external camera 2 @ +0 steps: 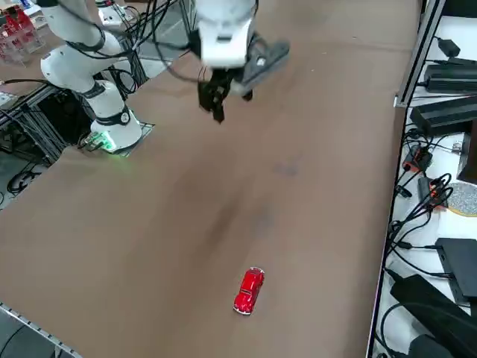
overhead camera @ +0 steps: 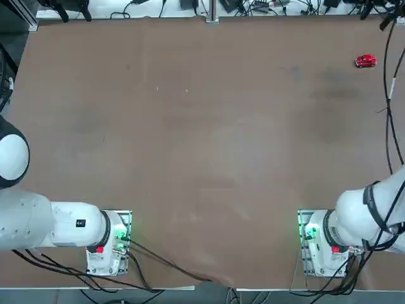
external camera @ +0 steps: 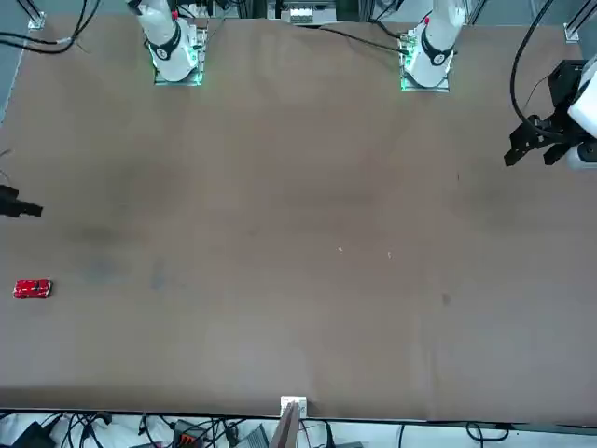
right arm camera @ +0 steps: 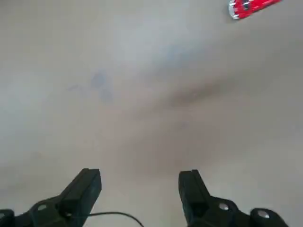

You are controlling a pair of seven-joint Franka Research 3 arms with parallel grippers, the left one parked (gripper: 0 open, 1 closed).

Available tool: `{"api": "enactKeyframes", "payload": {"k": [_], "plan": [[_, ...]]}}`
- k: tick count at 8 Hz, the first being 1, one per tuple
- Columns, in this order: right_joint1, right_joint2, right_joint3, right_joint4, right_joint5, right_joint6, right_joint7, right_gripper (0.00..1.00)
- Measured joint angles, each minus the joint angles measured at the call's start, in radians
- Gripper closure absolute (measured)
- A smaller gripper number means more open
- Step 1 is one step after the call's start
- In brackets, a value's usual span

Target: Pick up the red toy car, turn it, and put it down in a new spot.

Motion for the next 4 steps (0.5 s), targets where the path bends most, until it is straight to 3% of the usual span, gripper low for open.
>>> {"api": "enactKeyframes", "payload": {"k": [2, 4], "plan": [[0.142, -0.055, 0.003, 0.027, -0.079, -0.055, -0.051, 0.0], [0.26, -0.145, 0.004, -0.048, -0.155, -0.04, -0.124, 0.0]]}}
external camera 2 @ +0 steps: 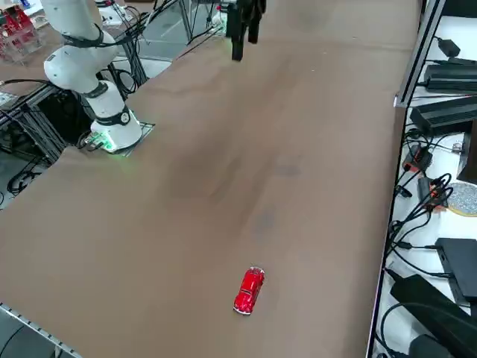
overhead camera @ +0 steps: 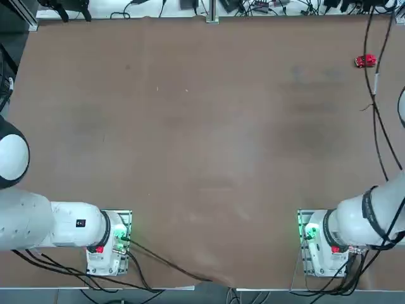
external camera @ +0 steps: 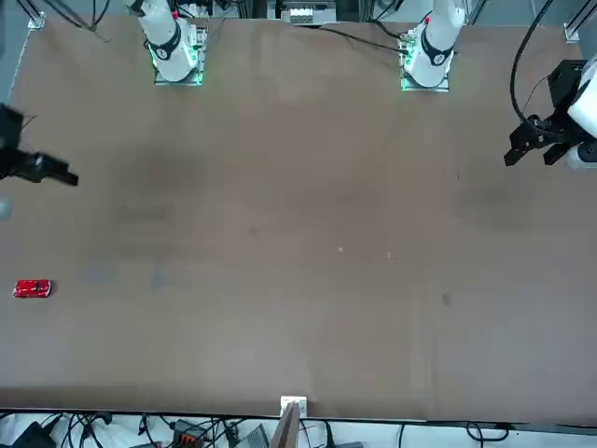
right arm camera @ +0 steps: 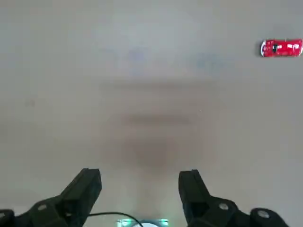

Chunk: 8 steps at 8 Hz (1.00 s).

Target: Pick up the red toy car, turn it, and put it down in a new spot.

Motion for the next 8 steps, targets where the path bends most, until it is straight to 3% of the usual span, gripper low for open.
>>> {"api": "enactKeyframes", "payload": {"k": [3, 8], "plan": [[0.008, -0.171, 0.003, -0.272, -0.004, 0.183, 0.019, 0.0], [-0.013, -0.237, 0.01, -0.373, 0.045, 0.21, 0.036, 0.0]]}}
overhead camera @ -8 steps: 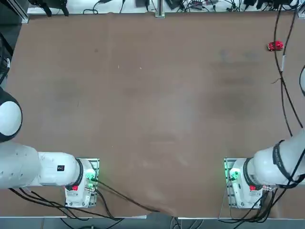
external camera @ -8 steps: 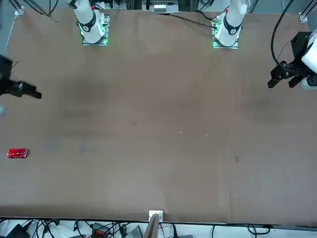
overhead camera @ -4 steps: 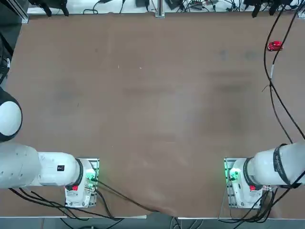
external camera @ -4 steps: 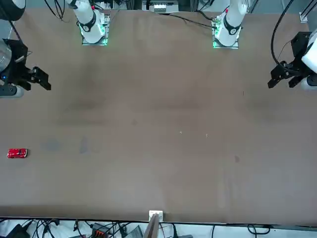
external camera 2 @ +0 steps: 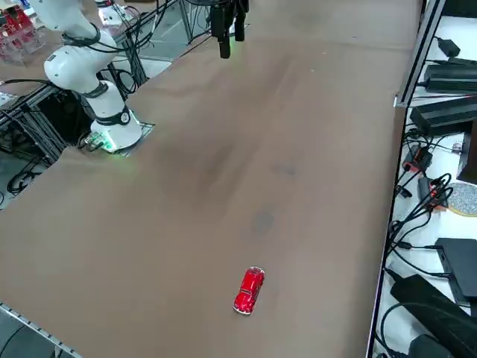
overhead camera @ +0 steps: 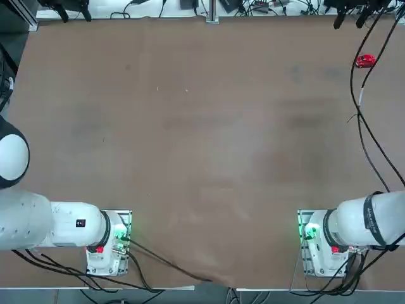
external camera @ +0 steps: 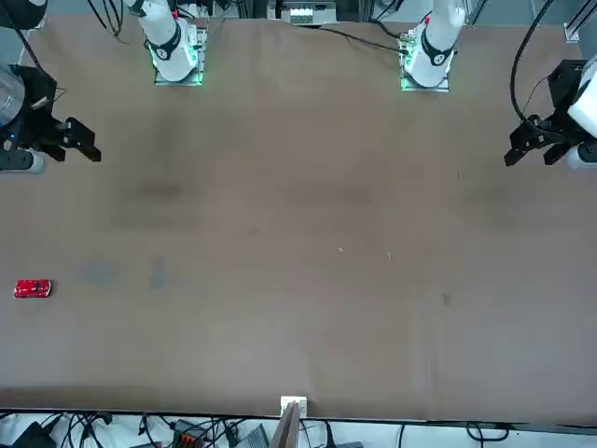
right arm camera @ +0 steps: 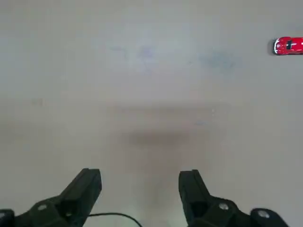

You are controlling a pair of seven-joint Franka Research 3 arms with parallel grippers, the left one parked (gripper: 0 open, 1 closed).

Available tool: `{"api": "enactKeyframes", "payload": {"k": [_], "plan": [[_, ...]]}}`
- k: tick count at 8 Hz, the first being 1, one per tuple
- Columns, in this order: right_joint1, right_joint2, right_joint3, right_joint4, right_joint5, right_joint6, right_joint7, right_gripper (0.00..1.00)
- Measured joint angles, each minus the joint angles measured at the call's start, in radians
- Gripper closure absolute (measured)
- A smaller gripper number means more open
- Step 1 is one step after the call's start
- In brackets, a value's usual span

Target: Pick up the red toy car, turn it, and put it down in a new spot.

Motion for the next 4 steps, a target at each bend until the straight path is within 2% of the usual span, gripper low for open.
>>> {"api": "enactKeyframes", "payload": {"k": [4], "plan": [[0.0, -0.037, 0.006, -0.048, 0.0, 0.007, 0.0, 0.0]]}}
